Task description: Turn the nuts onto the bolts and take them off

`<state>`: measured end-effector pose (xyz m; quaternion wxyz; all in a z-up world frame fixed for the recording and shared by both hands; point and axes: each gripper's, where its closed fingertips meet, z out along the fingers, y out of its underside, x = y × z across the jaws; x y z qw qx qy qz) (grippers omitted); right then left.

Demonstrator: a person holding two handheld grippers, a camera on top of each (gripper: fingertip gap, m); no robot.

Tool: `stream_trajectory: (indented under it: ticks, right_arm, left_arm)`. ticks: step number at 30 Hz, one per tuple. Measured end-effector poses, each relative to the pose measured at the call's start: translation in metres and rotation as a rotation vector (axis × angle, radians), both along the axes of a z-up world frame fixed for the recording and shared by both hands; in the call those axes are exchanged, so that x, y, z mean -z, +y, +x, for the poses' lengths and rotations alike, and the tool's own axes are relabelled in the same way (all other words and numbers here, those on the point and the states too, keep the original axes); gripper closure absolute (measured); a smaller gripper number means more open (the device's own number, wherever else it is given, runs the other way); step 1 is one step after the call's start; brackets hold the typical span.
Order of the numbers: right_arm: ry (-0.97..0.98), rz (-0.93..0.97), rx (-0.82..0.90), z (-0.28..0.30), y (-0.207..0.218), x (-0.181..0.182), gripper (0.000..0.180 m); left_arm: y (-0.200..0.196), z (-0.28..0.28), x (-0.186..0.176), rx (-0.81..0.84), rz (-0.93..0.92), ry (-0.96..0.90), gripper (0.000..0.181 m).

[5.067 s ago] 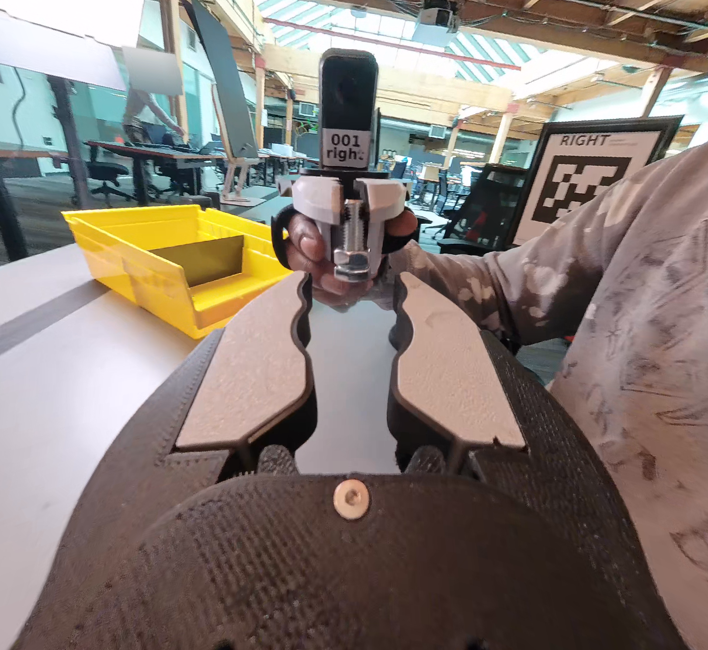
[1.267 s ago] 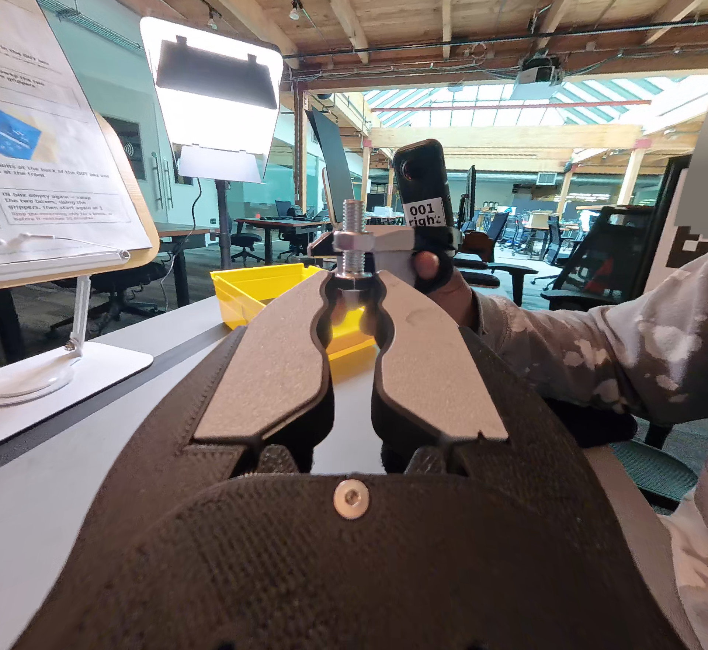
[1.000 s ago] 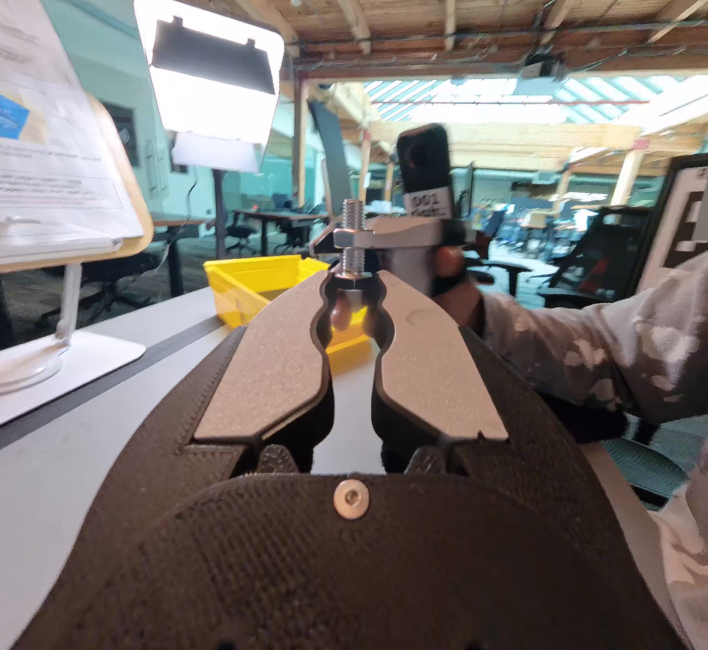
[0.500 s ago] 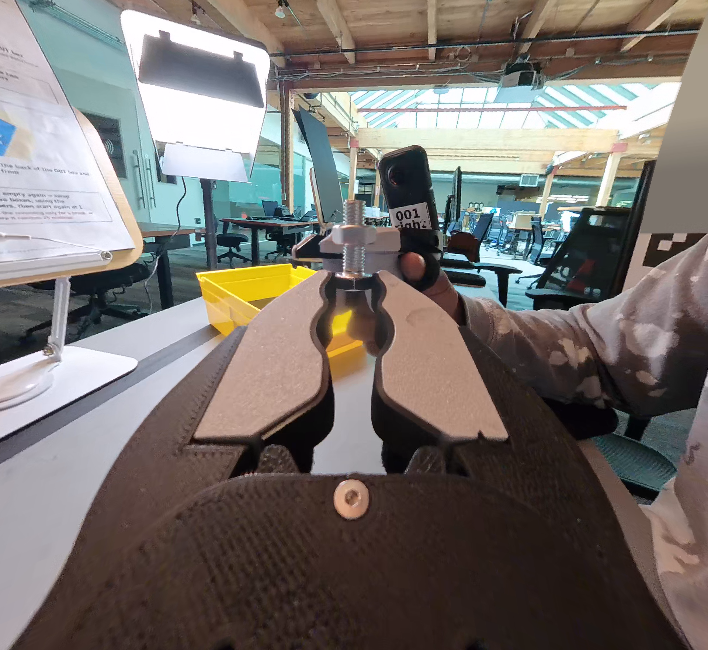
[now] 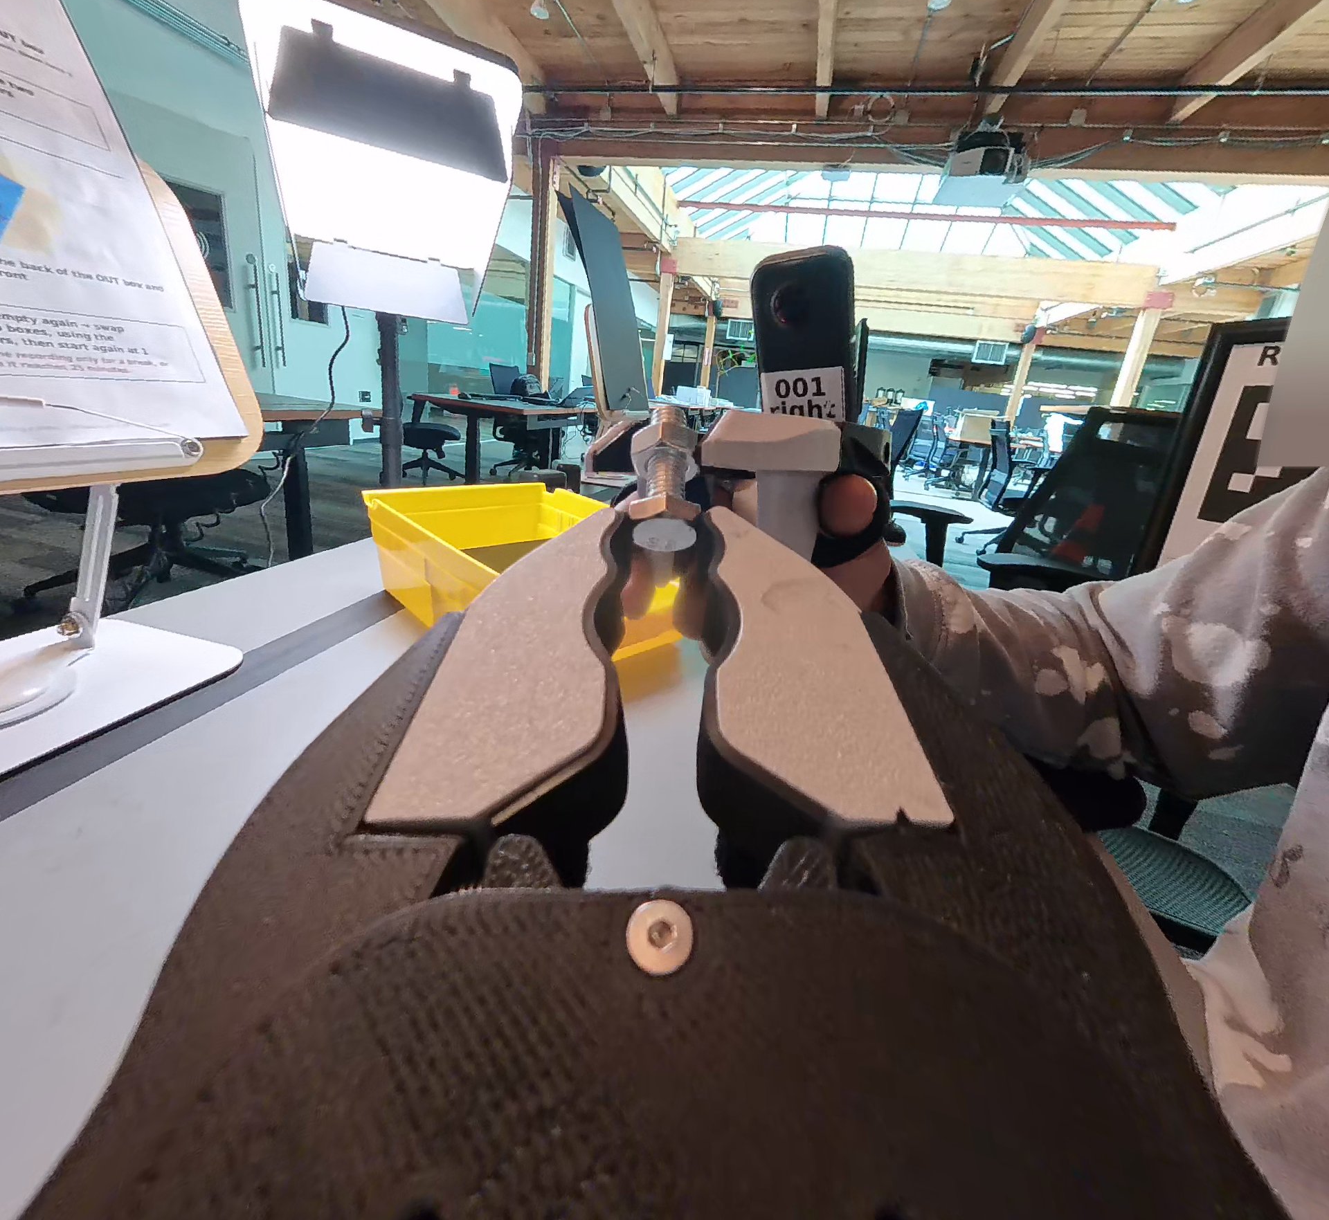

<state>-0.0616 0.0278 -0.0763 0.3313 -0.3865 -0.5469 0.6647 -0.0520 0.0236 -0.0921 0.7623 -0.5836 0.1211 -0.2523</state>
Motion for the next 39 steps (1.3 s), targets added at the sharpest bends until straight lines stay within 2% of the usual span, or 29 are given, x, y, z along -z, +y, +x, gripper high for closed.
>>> stream_trajectory:
  ticks: [8, 13, 21, 24, 28, 32, 39]
  right_arm:
    - [-0.019, -0.009, 0.013, -0.002, 0.005, 0.002, 0.151]
    - [-0.006, -0.011, -0.001, -0.001, -0.001, 0.001, 0.162]
    - [-0.013, 0.010, -0.051, 0.003, -0.004, 0.003, 0.162]
    - [-0.029, 0.093, -0.069, 0.006, -0.003, 0.008, 0.162]
    - [-0.102, 0.318, -0.101, 0.012, -0.002, 0.026, 0.162]
    - [-0.175, 0.511, -0.150, 0.023, -0.002, 0.043, 0.162]
    - [-0.214, 0.594, -0.201, 0.031, -0.008, 0.054, 0.162]
  left_arm:
    - [-0.001, -0.007, -0.003, 0.006, 0.009, -0.053, 0.163]
    - [-0.003, -0.009, -0.005, 0.026, 0.020, -0.079, 0.162]
    - [-0.002, -0.001, 0.002, 0.098, -0.019, -0.071, 0.162]
    - [0.000, 0.005, 0.010, 0.146, -0.079, -0.056, 0.163]
    - [0.007, 0.018, 0.036, 0.186, -0.198, 0.053, 0.162]
    - [0.008, 0.030, 0.054, 0.263, -0.298, 0.076, 0.162]
    - [0.005, 0.040, 0.064, 0.317, -0.333, 0.110, 0.162]
